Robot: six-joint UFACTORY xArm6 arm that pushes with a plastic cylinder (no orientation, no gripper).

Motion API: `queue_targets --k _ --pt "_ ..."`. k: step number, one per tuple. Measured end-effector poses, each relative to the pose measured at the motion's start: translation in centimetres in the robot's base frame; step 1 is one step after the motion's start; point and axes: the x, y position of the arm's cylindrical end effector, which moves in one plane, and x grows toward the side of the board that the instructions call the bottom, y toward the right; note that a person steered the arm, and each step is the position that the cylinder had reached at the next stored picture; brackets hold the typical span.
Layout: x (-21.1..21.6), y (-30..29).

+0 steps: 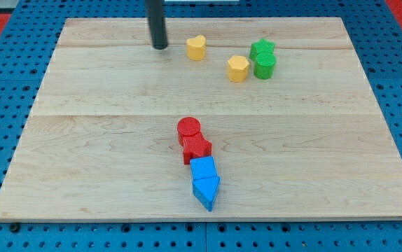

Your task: Move yellow heart closer to the green star

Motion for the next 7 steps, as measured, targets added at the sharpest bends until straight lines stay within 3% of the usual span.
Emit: queue_targets --k 4,6,7 --pt "0.6 10.7" --pt "-1.4 5.6" --pt "0.2 3.1"
